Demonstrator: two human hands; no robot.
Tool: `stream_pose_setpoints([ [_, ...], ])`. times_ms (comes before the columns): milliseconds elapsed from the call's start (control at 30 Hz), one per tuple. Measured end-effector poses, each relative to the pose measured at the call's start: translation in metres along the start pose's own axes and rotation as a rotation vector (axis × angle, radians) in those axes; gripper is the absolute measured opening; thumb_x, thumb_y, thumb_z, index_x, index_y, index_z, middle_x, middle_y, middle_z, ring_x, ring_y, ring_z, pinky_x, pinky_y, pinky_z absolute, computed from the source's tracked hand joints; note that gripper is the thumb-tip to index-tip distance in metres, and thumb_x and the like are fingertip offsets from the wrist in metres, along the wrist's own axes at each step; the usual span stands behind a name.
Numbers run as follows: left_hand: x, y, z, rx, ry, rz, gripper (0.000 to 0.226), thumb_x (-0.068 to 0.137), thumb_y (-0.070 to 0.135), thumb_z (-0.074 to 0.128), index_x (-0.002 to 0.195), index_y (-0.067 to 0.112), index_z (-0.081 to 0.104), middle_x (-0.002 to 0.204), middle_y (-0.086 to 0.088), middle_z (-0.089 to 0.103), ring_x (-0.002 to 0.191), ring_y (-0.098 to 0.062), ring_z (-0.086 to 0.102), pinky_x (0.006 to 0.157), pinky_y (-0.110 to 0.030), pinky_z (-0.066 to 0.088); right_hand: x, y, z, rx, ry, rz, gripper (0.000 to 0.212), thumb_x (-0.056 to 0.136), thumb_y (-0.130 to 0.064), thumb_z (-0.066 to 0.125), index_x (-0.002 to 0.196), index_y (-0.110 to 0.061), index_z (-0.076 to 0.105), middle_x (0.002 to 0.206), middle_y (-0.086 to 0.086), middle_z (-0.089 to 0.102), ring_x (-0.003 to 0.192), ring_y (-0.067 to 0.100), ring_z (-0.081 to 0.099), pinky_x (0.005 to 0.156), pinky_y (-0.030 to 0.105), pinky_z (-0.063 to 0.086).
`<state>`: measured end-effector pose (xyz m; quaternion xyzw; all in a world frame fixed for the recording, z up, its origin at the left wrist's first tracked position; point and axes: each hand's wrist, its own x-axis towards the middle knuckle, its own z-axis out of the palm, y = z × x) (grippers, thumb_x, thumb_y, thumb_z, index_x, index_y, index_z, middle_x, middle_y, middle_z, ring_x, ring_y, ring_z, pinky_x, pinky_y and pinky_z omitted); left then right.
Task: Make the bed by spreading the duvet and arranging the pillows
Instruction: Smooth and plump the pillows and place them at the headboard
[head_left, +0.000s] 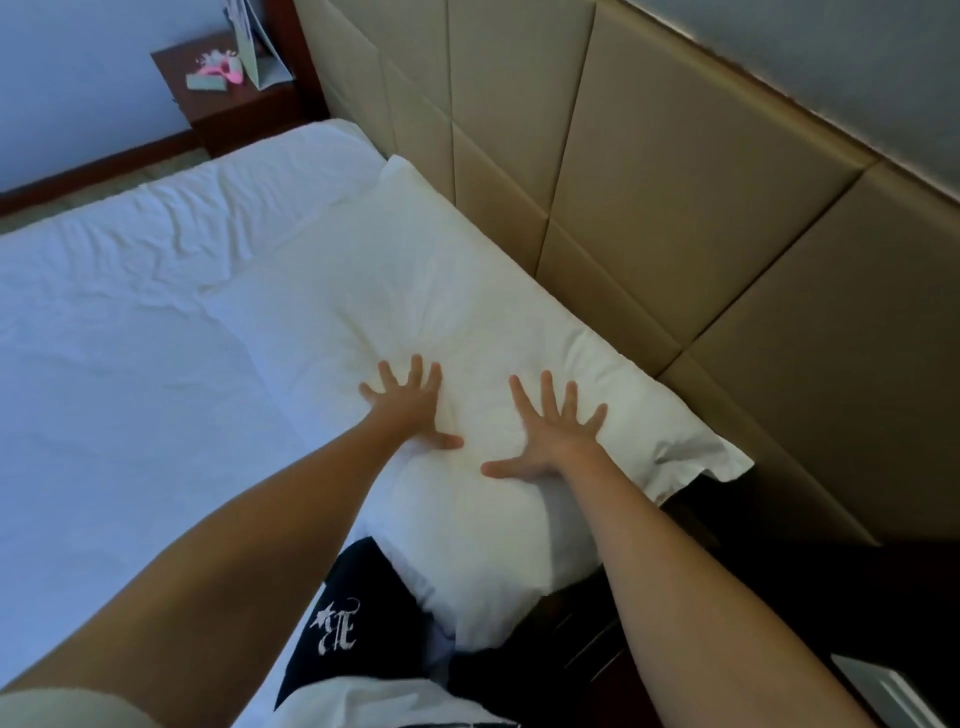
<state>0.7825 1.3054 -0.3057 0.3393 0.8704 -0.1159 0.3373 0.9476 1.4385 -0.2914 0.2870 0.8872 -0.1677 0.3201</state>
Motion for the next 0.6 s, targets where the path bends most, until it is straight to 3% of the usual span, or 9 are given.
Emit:
stream_pose_setpoints([
  [100, -0.022, 0.012, 0.030, 0.013, -0.038, 0.009, 0.129, 0.066, 0.077, 0.065, 0.152, 0.030, -0.019, 0.160, -0.002, -0.025, 0.143, -0.049, -0.018, 0.112, -0.070, 0.001, -0.006, 0.004, 0.015, -0.054, -0.038, -0.009, 0.133, 0.058, -0.090, 0.056, 0.146, -0.041, -0.030, 0.158, 0.005, -0.035, 0.144, 0.043, -0.026, 0.107, 0.075, -0.008],
  [200, -0.041, 0.014, 0.040, -0.015, -0.059, 0.027, 0.113, 0.075, 0.072, 0.060, 0.155, 0.029, -0.008, 0.163, -0.002, -0.013, 0.146, -0.047, -0.007, 0.115, -0.065, 0.011, -0.014, 0.004, 0.011, -0.065, -0.075, -0.023, 0.127, 0.061, -0.088, 0.058, 0.151, -0.041, -0.019, 0.162, 0.001, -0.023, 0.147, 0.043, -0.017, 0.108, 0.074, -0.004],
  [367, -0.083, 0.015, 0.046, 0.020, -0.050, 0.112, 0.072, 0.091, 0.055, 0.053, 0.148, 0.015, 0.033, 0.152, -0.009, 0.036, 0.135, -0.031, 0.040, 0.109, -0.042, 0.036, -0.044, -0.001, 0.008, -0.063, -0.075, -0.052, 0.103, 0.075, -0.078, 0.055, 0.156, -0.026, 0.015, 0.163, 0.003, 0.017, 0.148, 0.034, 0.019, 0.116, 0.061, 0.017],
  [467, -0.124, 0.019, 0.046, -0.015, 0.012, 0.068, 0.046, 0.093, 0.039, 0.057, 0.127, 0.008, 0.049, 0.120, -0.008, 0.055, 0.106, -0.028, 0.058, 0.088, -0.036, 0.046, -0.085, -0.008, 0.010, 0.066, -0.068, -0.073, 0.070, 0.087, -0.059, 0.059, 0.140, -0.015, 0.048, 0.145, 0.008, 0.047, 0.128, 0.029, 0.048, 0.104, 0.040, 0.041],
  [533, -0.154, 0.022, 0.043, 0.008, 0.128, 0.046, 0.031, 0.093, 0.020, 0.053, 0.120, 0.005, 0.050, 0.096, -0.007, 0.053, 0.086, -0.026, 0.057, 0.079, -0.034, 0.042, -0.116, -0.007, 0.018, 0.176, -0.024, -0.110, 0.047, 0.093, -0.043, 0.060, 0.126, -0.010, 0.060, 0.126, 0.013, 0.062, 0.104, 0.027, 0.062, 0.085, 0.034, 0.049],
  [600, -0.181, 0.023, 0.042, 0.021, 0.220, 0.056, 0.024, 0.091, 0.014, 0.054, 0.113, 0.006, 0.051, 0.093, -0.007, 0.050, 0.081, -0.024, 0.051, 0.077, -0.033, 0.040, -0.147, -0.005, 0.028, 0.274, 0.023, -0.128, 0.032, 0.095, -0.032, 0.059, 0.109, -0.004, 0.066, 0.100, 0.017, 0.073, 0.077, 0.026, 0.067, 0.071, 0.033, 0.053],
])
